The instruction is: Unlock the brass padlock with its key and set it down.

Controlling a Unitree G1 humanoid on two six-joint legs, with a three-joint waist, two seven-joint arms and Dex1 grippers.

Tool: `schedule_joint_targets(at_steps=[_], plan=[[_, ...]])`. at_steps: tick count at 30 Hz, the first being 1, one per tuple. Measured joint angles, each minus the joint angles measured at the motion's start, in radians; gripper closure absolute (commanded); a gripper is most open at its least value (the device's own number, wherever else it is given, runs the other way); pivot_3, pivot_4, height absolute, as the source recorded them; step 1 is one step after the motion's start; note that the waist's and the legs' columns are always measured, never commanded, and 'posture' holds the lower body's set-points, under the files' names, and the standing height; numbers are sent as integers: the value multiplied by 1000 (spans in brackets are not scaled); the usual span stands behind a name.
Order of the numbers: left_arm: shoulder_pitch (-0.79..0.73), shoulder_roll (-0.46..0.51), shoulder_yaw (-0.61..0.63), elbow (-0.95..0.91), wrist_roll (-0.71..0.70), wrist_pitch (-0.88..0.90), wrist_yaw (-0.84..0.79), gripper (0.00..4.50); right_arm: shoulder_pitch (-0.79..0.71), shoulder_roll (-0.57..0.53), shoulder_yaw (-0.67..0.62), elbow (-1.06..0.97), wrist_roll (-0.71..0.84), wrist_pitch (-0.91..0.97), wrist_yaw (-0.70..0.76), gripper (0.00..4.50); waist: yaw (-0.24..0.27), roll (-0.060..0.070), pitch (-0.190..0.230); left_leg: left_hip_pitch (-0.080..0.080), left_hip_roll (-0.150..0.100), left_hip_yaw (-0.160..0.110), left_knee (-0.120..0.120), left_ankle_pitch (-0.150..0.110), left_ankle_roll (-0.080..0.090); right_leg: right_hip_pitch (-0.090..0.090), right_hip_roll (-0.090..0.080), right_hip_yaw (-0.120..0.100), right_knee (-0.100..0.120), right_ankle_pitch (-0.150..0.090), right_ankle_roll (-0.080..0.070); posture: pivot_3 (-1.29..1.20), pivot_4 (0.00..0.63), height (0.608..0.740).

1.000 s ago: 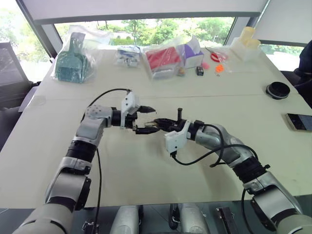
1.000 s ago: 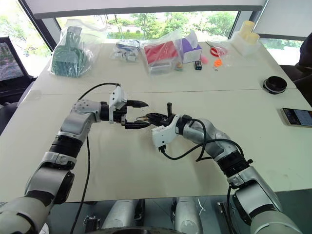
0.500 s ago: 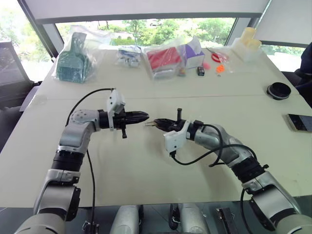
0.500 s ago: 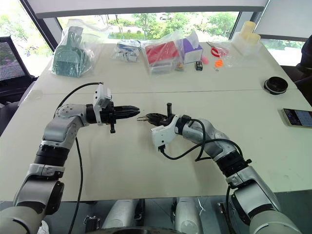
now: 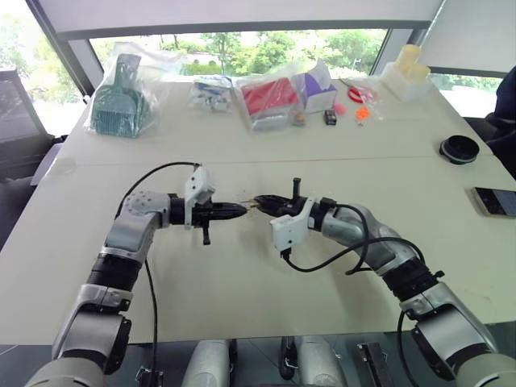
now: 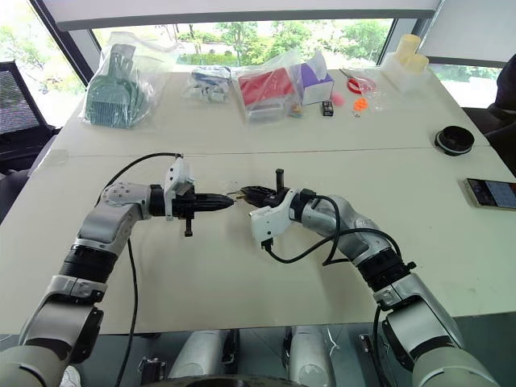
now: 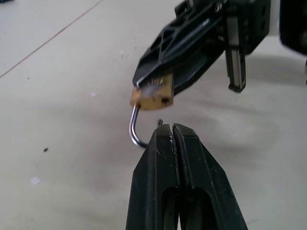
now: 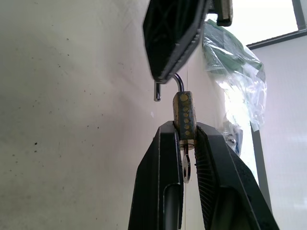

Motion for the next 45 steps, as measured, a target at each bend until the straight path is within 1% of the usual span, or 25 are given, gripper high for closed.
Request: schedule_joint_targets(at_steps=[4, 10, 15, 20, 24, 28, 30, 31, 33, 36, 37, 38, 41, 43, 45], plan=[[-14, -26, 3, 65, 16, -54, 41, 4484, 0, 1, 0, -1, 4, 0, 1, 4500, 3, 0, 0, 0, 0, 0, 0, 0, 0, 0, 0, 0, 0, 0, 0, 0, 150, 740], [-29, -57, 24, 99, 9, -62, 81, 4484, 0, 2, 0, -1, 7, 2, 3, 4500, 1, 0, 0, 0, 0, 0, 0, 0, 0, 0, 0, 0, 0, 0, 0, 0, 150, 740], [-45, -54, 43, 108, 0, -57, 90, 4484, 0, 2, -1, -2, 9, 5, 12, 4500, 0, 0, 0, 0, 0, 0, 0, 0, 0, 0, 0, 0, 0, 0, 0, 0, 150, 740], [5, 11, 41, 54, 1, -27, 62, 4484, 0, 9, 1, 8, 8, 9, 16, 4500, -5, 0, 0, 0, 0, 0, 0, 0, 0, 0, 0, 0, 0, 0, 0, 0, 150, 740], [50, 57, 45, 39, 1, -22, 69, 4484, -6, 22, 6, 98, -5, 5, -9, 4500, -5, 0, 0, 1, 1, 0, 0, 0, 0, 0, 0, 0, 0, 0, 0, 0, 150, 740], [83, 83, 76, 8, 0, -4, 101, 4484, -34, 30, 27, 200, -37, -11, -42, 4500, -4, 0, 0, 0, 1, 0, 0, 0, 0, 0, 0, 1, 0, 0, 0, 0, 150, 740], [104, 85, 93, -34, -7, 15, 118, 4500, -53, 39, 36, 235, -45, -29, -60, 3544, -5, 0, 0, 1, 1, 0, 0, 0, 0, 0, 0, 1, 0, 0, 0, 0, 150, 740], [112, 84, 100, -50, -14, 22, 125, 4500, -61, 42, 40, 246, -49, -35, -66, 3194, -7, 0, 0, 1, 1, 0, 0, 0, 0, 0, 0, 1, 0, 0, 0, 0, 150, 740], [131, 86, 110, -90, -23, 40, 136, 4500, -67, 44, 46, 259, -53, -45, -75, 2275, -7, 0, 0, 1, 1, -1, 0, 0, 0, 0, 0, 1, 0, 0, 0, 0, 150, 740], [178, 100, 114, -157, -37, 68, 151, 4500, -71, 25, 41, 233, -44, -62, -73, 712, -9, 0, 0, 1, 1, -1, -1, 0, 0, 0, 0, 2, 0, 0, 0, 0, 150, 740], [202, 108, 114, -188, -39, 76, 153, 4500, -63, 2, 38, 200, -31, -69, -53, 67, -8, 0, 0, 1, 1, -1, -1, 0, 0, 0, 0, 2, 0, 0, 0, 0, 150, 740], [214, 112, 114, -200, -40, 78, 153, 4500, -56, -13, 36, 181, -24, -75, -42, 17, -7, 0, 0, 1, 1, -2, -1, 0, 0, 0, 0, 2, 0, 0, 0, 0, 150, 740], [278, 143, 123, -272, -48, 107, 158, 4500, 17, -102, 1, 61, 69, -49, 69, 17, 2, 1, 0, 2, 1, -2, -1, 0, 0, 1, 0, 2, -1, 0, 0, 0, 150, 740], [306, 153, 143, -302, -64, 128, 165, 4500, 67, -134, -37, -4, 170, 41, 163, 17, 4, 0, 0, 2, 2, -2, -1, 0, 0, 1, -1, 2, -1, 0, 0, 0, 150, 740], [322, 165, 153, -341, -80, 149, 173, 4500, 120, -139, -97, -90, 329, 215, 275, 17, 4, 1, 0, 2, 2, -2, -1, 0, 0, 1, 0, 2, -1, 0, 0, 0, 150, 740]])
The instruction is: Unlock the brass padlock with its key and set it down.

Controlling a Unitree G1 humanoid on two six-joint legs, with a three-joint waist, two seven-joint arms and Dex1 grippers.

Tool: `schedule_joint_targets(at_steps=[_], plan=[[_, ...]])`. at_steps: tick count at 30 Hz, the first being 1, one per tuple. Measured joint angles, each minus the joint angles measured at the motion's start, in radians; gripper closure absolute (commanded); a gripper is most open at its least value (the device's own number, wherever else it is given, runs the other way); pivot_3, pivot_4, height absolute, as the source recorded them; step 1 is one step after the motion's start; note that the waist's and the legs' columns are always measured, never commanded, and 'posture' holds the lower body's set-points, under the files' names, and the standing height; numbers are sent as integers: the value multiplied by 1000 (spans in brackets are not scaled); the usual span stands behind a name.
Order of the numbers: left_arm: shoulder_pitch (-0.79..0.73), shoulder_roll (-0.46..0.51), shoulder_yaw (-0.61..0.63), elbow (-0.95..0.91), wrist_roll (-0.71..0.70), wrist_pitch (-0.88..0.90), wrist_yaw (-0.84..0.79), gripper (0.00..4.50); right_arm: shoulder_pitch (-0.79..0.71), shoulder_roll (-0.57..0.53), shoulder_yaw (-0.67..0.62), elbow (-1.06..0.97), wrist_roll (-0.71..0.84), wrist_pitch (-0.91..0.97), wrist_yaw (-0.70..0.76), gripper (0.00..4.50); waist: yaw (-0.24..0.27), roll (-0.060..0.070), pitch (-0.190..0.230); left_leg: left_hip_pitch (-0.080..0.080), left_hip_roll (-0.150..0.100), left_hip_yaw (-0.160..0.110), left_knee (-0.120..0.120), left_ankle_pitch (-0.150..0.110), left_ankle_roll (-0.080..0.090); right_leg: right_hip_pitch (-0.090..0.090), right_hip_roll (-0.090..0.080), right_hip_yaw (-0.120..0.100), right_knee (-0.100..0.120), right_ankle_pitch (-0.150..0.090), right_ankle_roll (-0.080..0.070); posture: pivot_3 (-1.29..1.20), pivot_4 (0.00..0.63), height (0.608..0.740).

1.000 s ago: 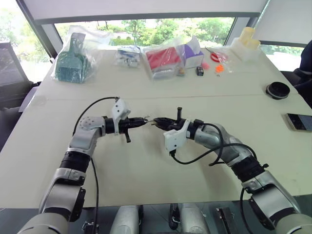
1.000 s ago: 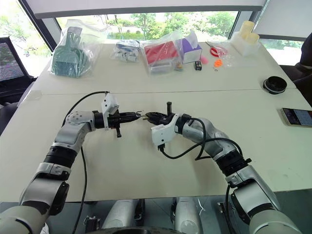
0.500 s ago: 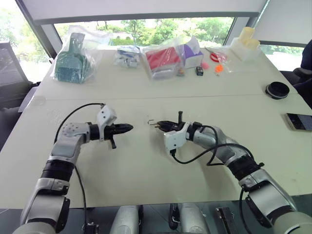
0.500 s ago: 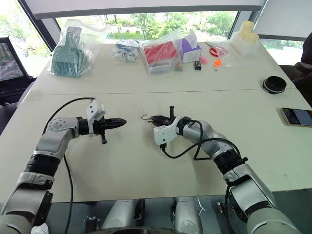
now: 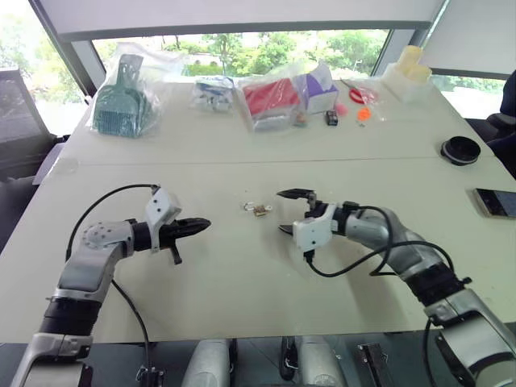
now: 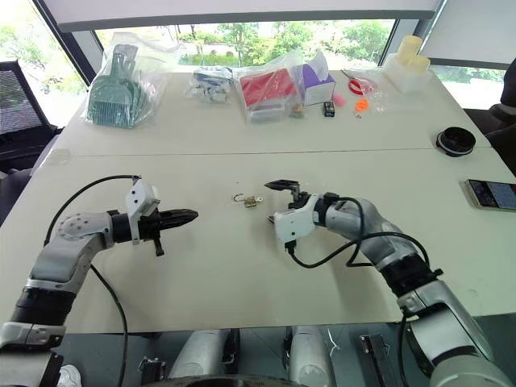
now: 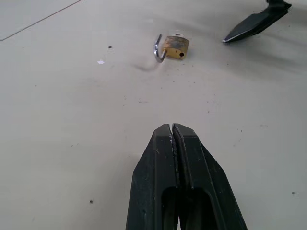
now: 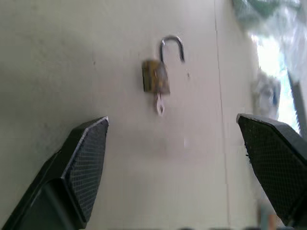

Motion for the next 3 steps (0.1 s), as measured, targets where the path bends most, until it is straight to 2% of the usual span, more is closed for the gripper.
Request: schedule_joint_targets(at_steps=[3], plan=[[19, 9, 5, -39, -18, 21, 5, 4500, 41, -3, -78, -131, 234, 281, 132, 17, -1, 0, 0, 1, 1, 0, 0, 0, 0, 0, 0, 0, 0, 0, 0, 0, 150, 740]])
